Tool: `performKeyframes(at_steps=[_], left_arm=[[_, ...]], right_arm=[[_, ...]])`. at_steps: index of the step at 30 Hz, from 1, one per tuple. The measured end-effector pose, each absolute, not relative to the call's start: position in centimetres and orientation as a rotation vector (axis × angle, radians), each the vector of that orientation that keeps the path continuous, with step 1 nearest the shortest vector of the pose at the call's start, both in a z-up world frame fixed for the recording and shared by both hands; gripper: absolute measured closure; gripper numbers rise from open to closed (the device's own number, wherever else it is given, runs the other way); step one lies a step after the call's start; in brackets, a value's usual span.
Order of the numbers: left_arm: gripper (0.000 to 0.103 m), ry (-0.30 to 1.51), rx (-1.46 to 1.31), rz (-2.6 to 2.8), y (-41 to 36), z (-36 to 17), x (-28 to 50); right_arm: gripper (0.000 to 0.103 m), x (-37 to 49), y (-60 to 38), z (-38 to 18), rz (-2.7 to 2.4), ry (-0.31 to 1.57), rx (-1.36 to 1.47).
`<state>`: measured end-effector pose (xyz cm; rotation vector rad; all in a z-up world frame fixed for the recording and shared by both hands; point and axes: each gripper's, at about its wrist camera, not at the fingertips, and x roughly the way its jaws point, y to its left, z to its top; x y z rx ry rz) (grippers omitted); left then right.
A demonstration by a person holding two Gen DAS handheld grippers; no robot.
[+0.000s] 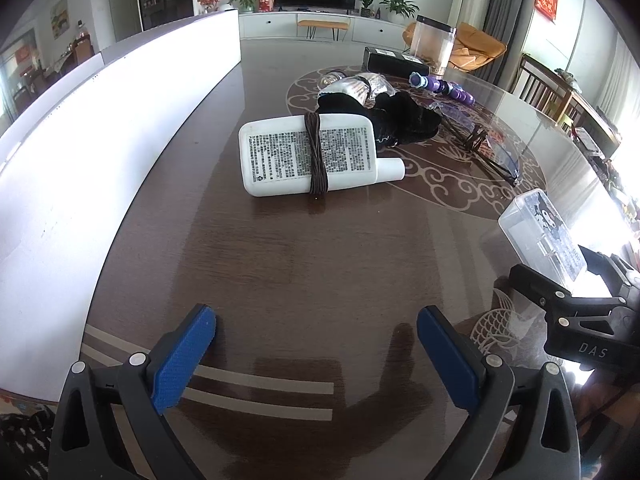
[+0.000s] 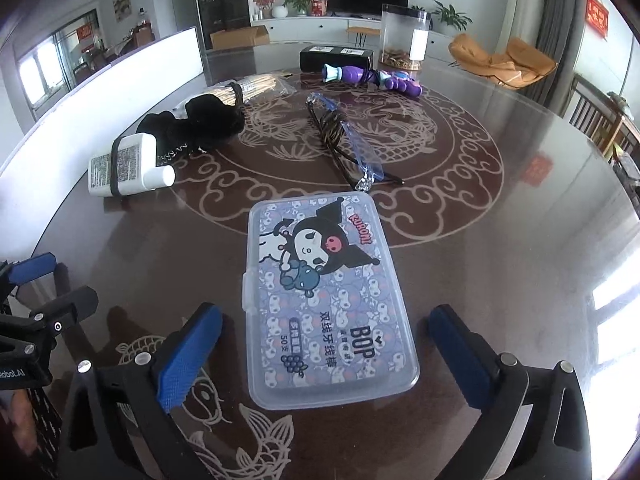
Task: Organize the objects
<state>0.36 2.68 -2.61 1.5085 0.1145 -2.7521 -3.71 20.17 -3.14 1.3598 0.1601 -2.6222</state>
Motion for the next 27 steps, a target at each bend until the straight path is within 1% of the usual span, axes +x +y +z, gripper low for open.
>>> performKeyframes(at_steps=[9,14,17,27], left_arm=[[0.0,0.129,1.509,-2.754,2.6,-2.6,0.3],[0.0,0.294,1.485,-2.783,1.1,-2.0,0.6],[0.0,0.339,1.435,-2.804,0.6,-1.4,1.0],[0.0,0.285,1.431,-2.841,1.6,-1.2,1.2]], right_arm=[[0.0,-3.8,20.0,-3.2,-2.634,0.159,1.338],[0.0,-3.8,20.0,-3.2,-2.634,0.159,1.338],[0.0,-3.8,20.0,-3.2,-2.635,0.159,1.338],[0.0,-3.7,20.0,-3.2,-2.635,0.159,1.338]])
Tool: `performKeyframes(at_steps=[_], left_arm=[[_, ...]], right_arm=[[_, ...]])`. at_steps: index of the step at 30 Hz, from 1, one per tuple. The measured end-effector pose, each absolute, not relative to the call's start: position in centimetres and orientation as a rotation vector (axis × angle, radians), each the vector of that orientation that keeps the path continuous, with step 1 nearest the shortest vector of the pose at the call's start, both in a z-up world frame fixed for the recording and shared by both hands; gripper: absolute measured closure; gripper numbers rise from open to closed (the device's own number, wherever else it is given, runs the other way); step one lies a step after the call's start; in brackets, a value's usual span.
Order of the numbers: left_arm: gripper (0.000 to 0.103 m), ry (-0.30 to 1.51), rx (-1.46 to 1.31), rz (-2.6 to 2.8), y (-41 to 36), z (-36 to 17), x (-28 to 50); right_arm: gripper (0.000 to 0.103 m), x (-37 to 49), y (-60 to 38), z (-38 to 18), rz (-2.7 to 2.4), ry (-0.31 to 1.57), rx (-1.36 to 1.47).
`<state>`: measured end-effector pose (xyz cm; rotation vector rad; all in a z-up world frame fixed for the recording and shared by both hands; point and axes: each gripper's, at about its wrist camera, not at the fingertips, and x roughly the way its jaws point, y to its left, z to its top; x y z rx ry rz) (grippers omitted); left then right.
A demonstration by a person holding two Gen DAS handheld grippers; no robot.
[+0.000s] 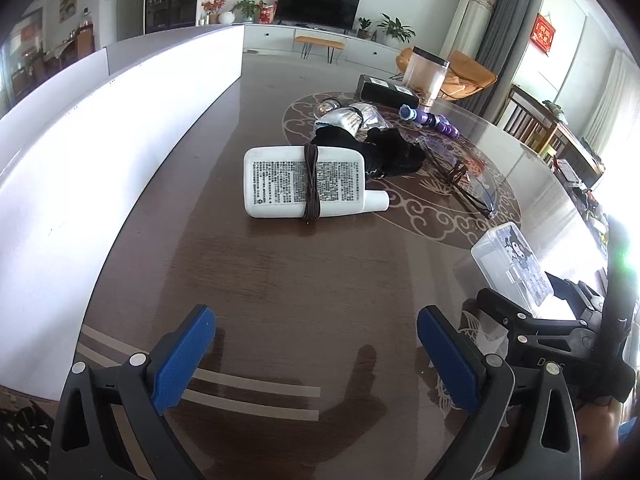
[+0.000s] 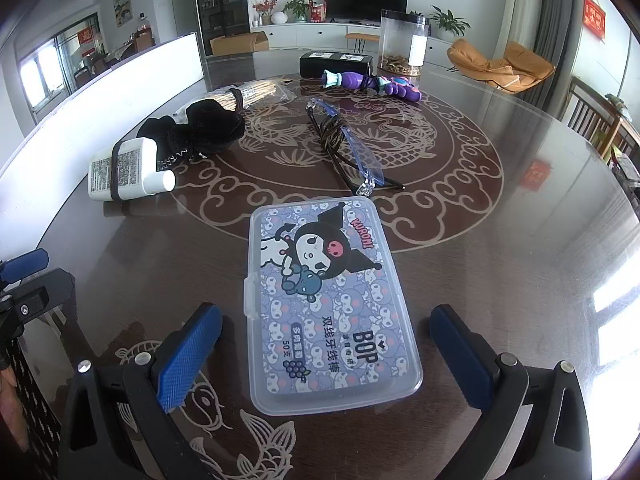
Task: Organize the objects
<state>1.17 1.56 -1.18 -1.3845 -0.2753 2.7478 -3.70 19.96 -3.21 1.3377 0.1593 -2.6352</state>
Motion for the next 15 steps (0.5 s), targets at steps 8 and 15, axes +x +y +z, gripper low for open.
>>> performKeyframes(at_steps=[8,15], left_arm=[[0.0,-0.271,-1.393,2.745,1.61,-1.23,1.22],[0.0,-0.267,-1.391,2.745,1.66,-1.2,1.26]], right_arm=[[0.0,-3.66,19.95,-3.2,-2.636,0.159,1.337],[0.0,-3.63,19.94,-3.19,-2.637,0.159,1.337]])
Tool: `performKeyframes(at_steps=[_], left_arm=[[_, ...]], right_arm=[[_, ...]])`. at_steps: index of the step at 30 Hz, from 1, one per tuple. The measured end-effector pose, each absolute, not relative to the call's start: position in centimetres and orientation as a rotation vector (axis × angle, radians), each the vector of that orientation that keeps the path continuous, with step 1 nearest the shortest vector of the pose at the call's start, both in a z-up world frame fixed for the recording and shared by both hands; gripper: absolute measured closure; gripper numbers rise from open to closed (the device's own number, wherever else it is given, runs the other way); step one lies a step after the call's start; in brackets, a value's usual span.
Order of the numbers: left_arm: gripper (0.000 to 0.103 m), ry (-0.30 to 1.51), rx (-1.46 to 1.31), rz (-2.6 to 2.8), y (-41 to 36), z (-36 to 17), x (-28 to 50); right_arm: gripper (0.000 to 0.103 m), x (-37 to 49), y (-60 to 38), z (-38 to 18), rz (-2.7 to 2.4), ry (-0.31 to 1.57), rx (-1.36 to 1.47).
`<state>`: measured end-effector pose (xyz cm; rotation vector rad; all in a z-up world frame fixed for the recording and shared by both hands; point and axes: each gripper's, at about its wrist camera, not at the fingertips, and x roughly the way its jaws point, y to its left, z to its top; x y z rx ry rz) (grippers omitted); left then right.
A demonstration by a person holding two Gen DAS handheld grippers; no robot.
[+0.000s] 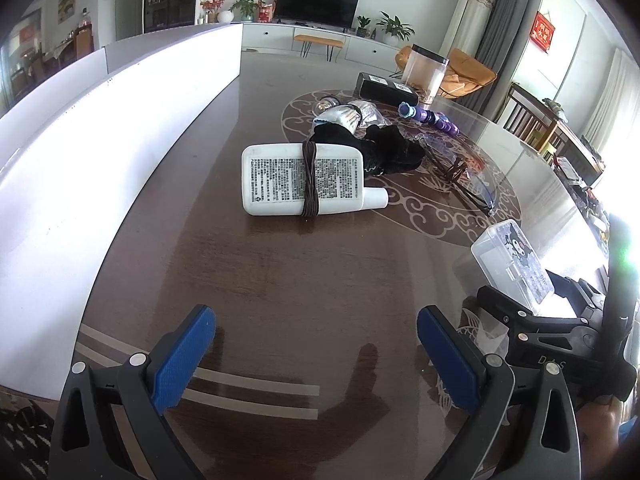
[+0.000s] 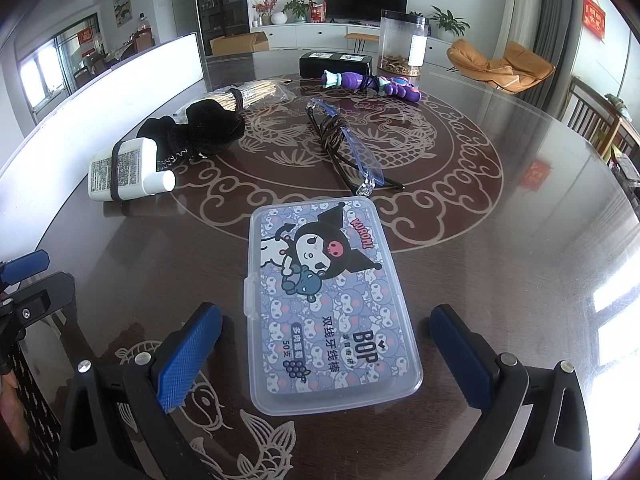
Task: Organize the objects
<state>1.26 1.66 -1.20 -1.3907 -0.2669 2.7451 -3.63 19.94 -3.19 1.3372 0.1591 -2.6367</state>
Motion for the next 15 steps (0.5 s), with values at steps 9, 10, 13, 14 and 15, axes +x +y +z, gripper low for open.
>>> performKeyframes(at_steps=[9,10,13,14,15], left_arm=[[0.0,-0.262,-1.392,2.742,1.75,-1.22,1.25],[0.0,-0.26,-1.392,2.741,1.78,-1.24,1.23],[0.0,-0.257,-1.388,2.741,1.81,-1.16,1.23],[0.0,-0.267,-1.389,2.734,1.73,-1.04,1.2],[0.0,-0.28,-1.391,2.719,1.6,-0.84,1.14]], right_arm=[[0.0,-3.57,19.94,-3.17,-2.638,0.159,1.337],[0.0,-3.57,19.93,-3.18,-2.638,0.159,1.337],[0.0,-3.55,19.93,-3.18,-2.638,0.159,1.336],[0.0,-3.55,19.93,-3.17,-2.638,0.159,1.336],[0.0,-3.54,19.93,-3.17,-2.638,0.159,1.336]])
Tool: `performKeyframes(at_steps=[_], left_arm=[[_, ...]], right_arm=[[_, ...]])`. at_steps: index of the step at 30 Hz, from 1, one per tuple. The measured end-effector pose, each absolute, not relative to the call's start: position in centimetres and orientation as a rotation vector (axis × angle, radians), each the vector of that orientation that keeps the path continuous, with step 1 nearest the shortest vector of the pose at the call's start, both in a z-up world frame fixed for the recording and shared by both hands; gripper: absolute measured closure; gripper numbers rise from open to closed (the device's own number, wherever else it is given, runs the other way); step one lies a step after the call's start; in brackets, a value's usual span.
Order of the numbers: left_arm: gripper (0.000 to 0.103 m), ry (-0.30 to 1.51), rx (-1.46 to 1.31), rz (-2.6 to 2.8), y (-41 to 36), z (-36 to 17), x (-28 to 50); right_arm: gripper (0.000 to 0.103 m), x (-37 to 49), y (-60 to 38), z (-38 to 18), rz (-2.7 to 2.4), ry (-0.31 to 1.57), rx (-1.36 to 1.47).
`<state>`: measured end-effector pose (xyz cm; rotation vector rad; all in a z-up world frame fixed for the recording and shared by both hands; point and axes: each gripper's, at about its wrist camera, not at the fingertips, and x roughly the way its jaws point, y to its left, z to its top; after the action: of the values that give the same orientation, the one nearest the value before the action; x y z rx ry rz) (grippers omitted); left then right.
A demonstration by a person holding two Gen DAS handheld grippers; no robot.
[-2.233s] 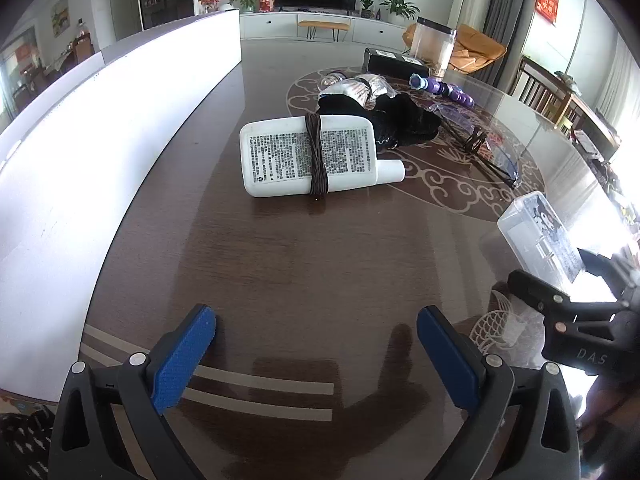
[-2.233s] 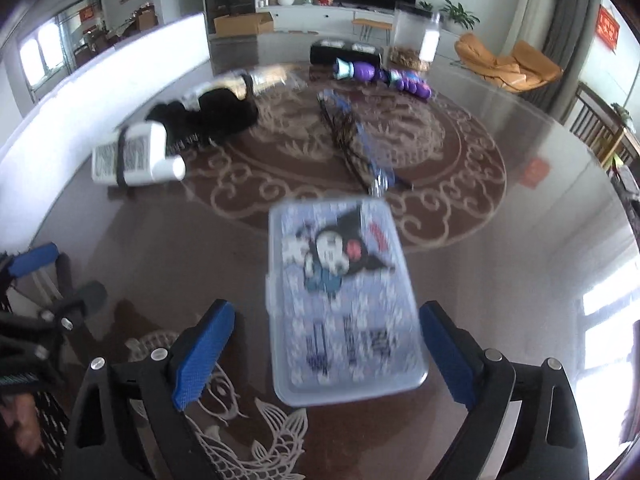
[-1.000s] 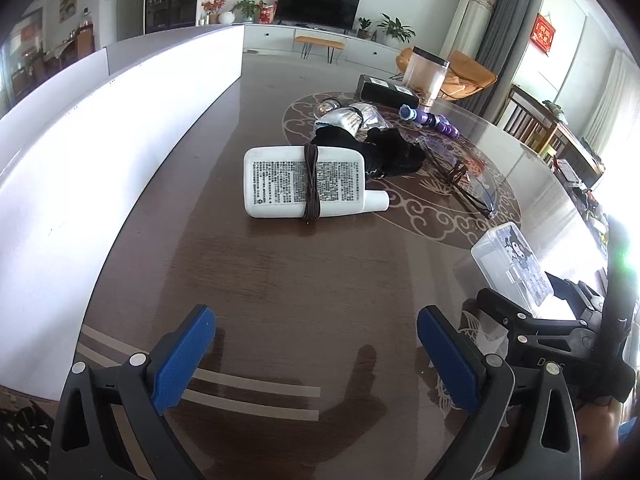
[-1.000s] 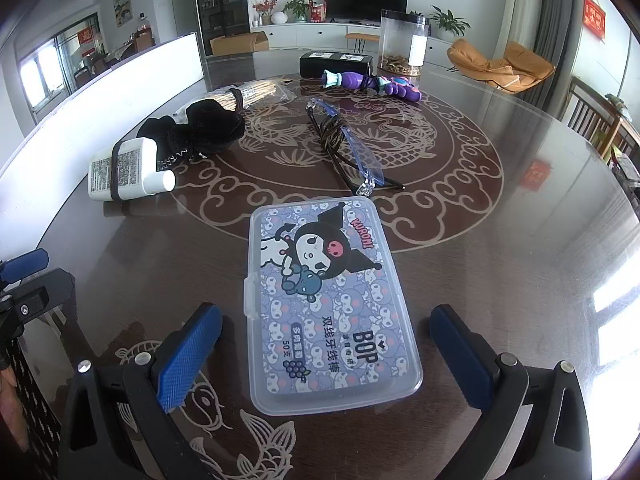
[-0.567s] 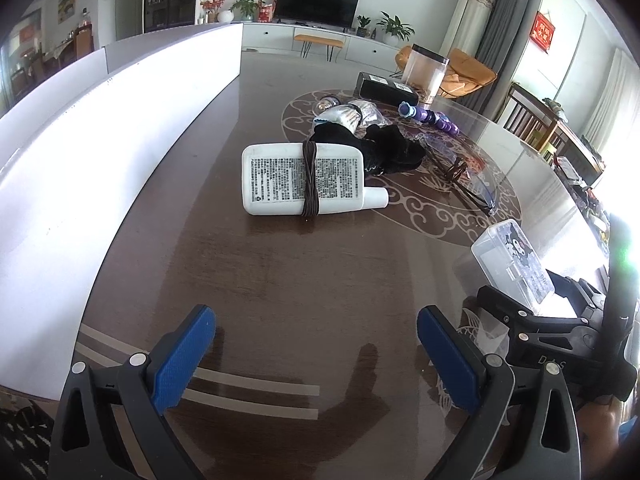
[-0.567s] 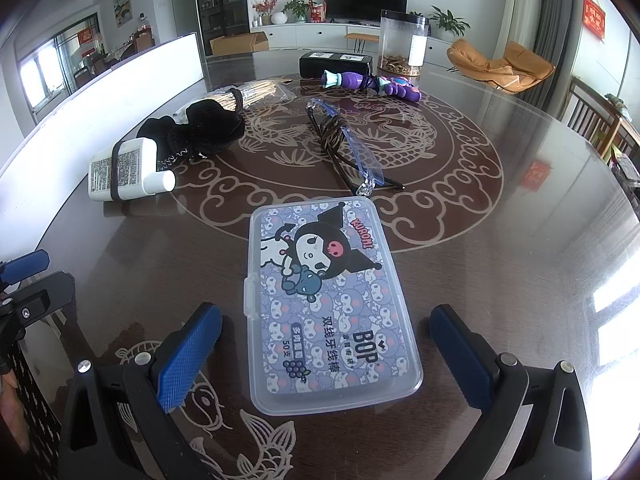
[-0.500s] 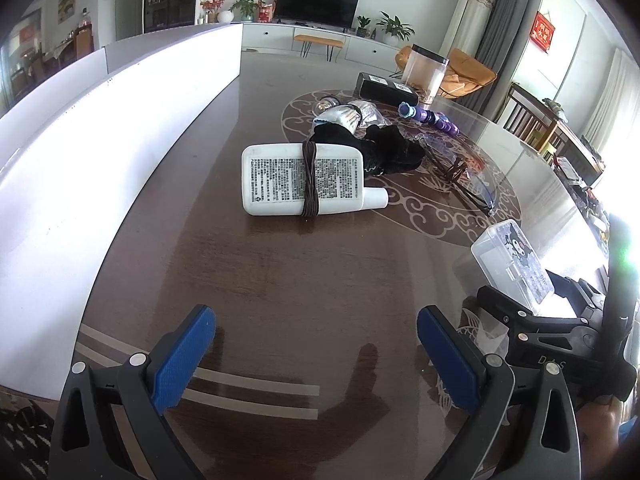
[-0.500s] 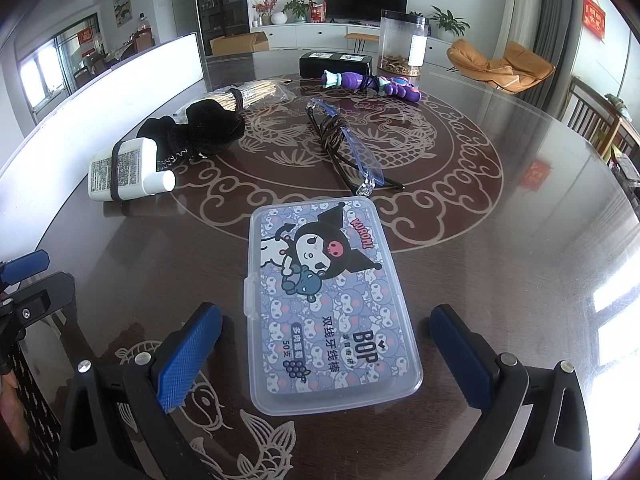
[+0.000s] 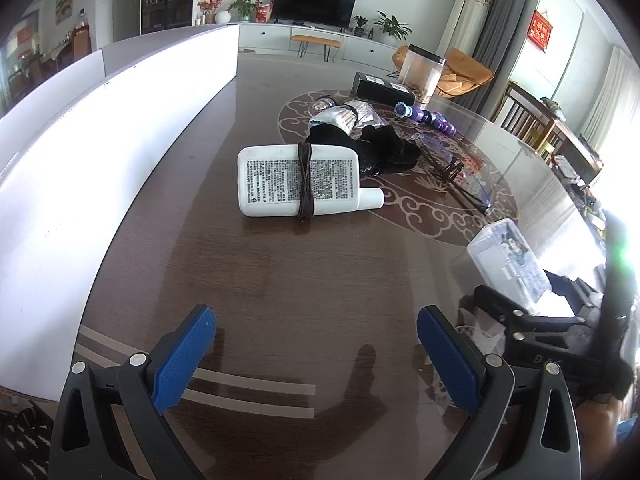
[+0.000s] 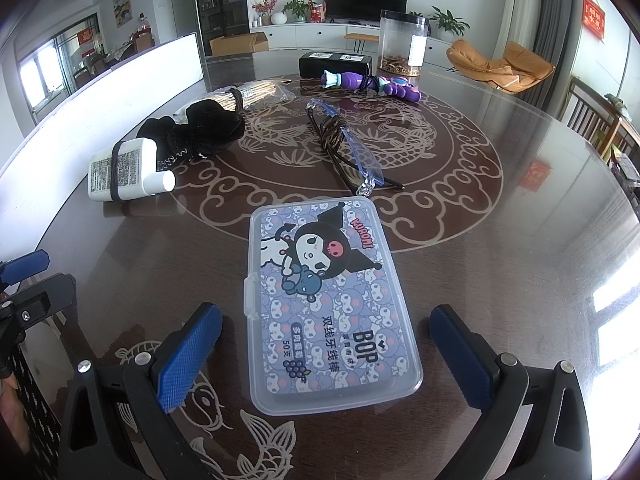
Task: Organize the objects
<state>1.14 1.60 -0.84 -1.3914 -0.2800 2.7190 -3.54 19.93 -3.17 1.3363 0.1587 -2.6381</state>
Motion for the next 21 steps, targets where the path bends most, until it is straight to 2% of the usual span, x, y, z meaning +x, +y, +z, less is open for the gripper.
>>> performKeyframes(at_steps=[3,6,11,13,21], left_arm=[[0.0,-0.292,-1.341,2.68,0.7,0.8,0.0],[0.0,-0.186,-1.283,2.666,-0.5,2.8,-3.2],[0.0,-0.34,-1.347,2.531,-3.1,2.1,-9.4],[0.0,-0.317,-1.371,2.501,-2.7,1.2,-10.4],[0.0,-0.127,-1.41,2.223,1.0,-1.7,-7.0]], right_arm=[[0.0,-3.5,19.9,-3.2,-2.639,0.158,1.336],[0.0,-3.5,19.9,-3.2,-2.64,0.16,1.336],[0.0,-3.5,19.9,-3.2,-2.639,0.158,1.335],[0.0,-3.5,19.9,-3.2,-2.64,0.158,1.335],[0.0,-3.5,19.9,-3.2,-2.641,0.158,1.335]])
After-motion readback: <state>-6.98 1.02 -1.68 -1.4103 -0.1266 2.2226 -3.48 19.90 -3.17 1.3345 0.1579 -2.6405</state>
